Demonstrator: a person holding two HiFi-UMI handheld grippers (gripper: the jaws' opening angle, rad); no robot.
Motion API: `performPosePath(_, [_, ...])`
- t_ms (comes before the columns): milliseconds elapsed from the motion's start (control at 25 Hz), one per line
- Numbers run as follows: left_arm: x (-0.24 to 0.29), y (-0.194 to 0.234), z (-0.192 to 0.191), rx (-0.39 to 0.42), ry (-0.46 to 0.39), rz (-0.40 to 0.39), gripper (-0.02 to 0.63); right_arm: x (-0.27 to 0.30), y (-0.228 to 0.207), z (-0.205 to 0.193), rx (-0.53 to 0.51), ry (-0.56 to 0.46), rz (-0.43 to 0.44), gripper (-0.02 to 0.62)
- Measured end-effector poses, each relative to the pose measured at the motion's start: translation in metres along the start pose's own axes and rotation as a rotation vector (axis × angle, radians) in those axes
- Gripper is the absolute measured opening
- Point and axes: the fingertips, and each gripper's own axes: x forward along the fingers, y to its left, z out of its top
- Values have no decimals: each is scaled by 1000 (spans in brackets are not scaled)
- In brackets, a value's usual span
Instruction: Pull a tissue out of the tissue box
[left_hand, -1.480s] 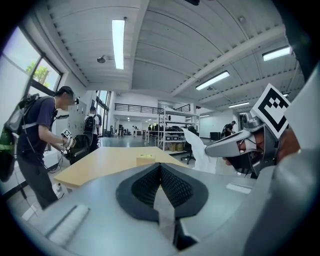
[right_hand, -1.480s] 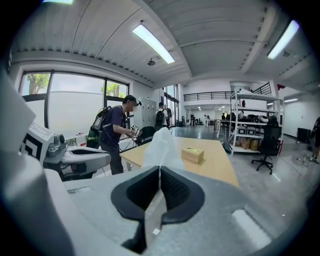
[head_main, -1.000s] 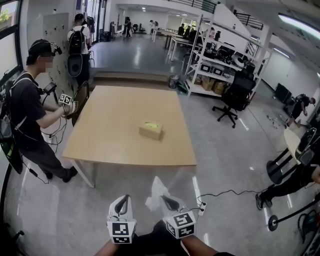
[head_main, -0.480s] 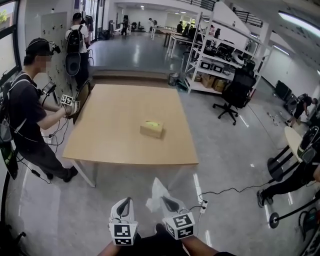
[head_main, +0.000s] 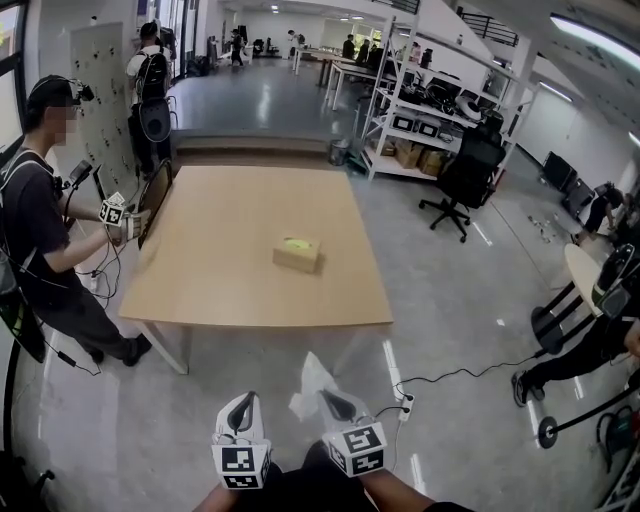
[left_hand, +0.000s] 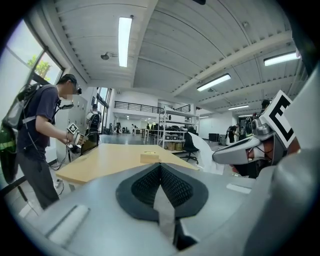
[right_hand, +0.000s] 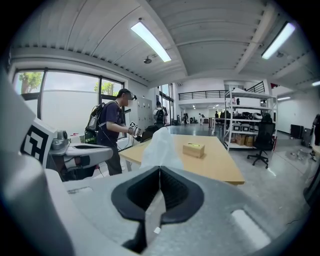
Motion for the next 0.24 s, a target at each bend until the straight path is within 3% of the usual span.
performPosePath(240, [8,4,0,1,7,2,18,9,-3,5,-5,2,2,-6])
